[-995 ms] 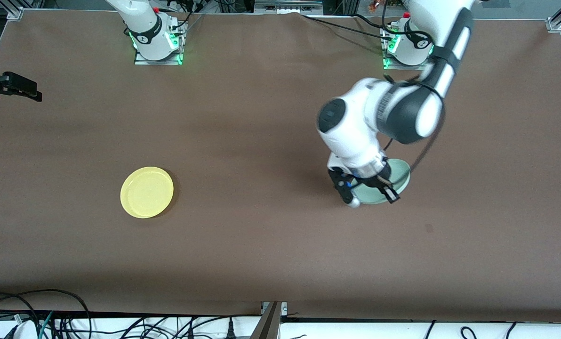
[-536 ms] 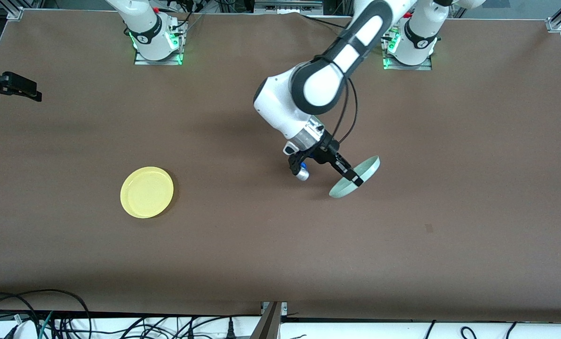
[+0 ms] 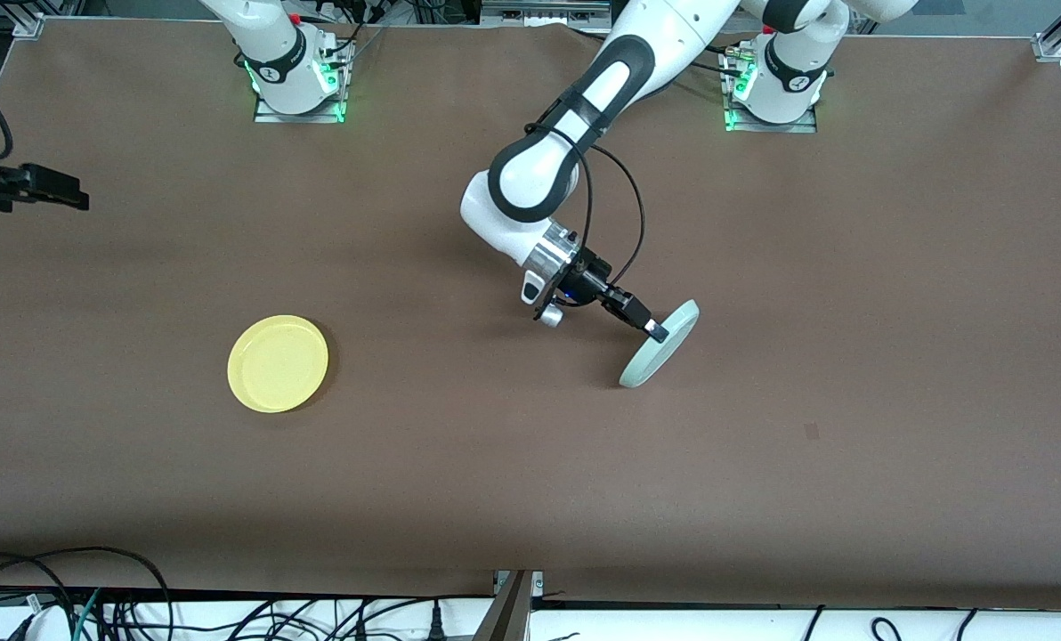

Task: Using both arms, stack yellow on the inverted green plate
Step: 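Lift the green plate with the left gripper toward the table middle, then flip the green plate with the left gripper while the right gripper grips yellow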

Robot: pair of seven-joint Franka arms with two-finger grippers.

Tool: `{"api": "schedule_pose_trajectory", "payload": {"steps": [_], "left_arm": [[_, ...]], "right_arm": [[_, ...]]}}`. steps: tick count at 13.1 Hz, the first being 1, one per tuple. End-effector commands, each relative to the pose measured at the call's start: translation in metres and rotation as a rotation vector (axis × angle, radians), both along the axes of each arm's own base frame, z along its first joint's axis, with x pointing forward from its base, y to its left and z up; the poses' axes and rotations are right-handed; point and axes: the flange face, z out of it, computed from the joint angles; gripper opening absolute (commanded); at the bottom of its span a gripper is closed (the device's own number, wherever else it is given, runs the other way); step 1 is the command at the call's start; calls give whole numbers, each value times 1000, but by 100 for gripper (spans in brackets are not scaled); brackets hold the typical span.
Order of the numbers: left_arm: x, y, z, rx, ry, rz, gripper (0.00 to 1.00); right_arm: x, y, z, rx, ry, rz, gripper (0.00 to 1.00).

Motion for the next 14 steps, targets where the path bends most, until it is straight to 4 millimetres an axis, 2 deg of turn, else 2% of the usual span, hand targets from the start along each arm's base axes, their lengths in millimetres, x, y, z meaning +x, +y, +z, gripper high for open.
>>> {"api": "schedule_pose_trajectory", "payload": {"steps": [1,3,5,6,7,9,11,12,13,14], "left_arm": [[-12,-37,-1,19,-77,-6,0],[-23,-44,-13,7,-92,-14,0],[-48,-60,-38,-15,-108,-25,0],[-52,-61,-40,-20,-109,-21,0],[-65,-69,-49,-27,-94,-25,0],[-86,-77,-75,-38,-132,-38,0],[-90,-80,-78,-46,-137,-44,0],[-90,-84,-75,-64,-134,-47,0],[-89,-88,-67,-104,-120,-25,32],[-87,-93,-61,-173,-89,7,99]], "right_arm": [[26,-6,-42,-5,25,16,100],[47,-2,-82,-1,16,21,100],[70,-2,-143,-2,25,18,100],[78,0,-169,21,21,10,100],[84,1,-195,66,23,-17,100],[92,3,-237,82,11,-76,100],[93,3,-276,76,-7,-92,100],[91,3,-287,74,-21,-92,100],[88,5,-301,73,-39,-92,100],[84,5,-315,70,-63,-95,100]]}}
